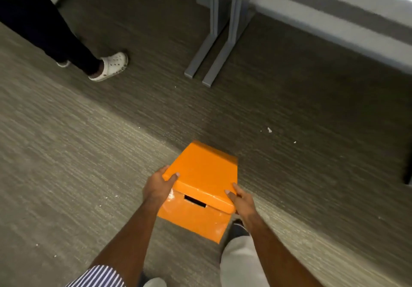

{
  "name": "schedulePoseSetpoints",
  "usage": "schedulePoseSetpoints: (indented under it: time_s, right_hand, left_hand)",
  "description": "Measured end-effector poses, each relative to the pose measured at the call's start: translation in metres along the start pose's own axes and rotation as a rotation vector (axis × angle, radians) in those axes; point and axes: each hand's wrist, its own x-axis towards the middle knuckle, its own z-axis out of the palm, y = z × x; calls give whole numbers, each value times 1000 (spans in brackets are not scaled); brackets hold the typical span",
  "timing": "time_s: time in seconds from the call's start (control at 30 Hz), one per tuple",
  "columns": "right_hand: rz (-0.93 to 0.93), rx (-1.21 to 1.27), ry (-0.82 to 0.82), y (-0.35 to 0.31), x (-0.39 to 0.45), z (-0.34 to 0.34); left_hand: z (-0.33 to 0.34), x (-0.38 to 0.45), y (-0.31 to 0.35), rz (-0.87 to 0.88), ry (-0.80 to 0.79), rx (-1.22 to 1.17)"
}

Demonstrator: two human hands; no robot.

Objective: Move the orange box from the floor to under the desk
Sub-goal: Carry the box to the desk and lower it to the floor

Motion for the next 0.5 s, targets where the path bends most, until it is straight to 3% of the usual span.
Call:
schedulePoseSetpoints:
  time_s: [0.27,0.5]
  right_hand:
    - [-153,11,45,-123,27,-45]
    - [-181,-52,128,-211,67,-59]
  left_hand:
    - [0,46,114,89,25,-56]
    - [-5,116,186,154,-61,-249]
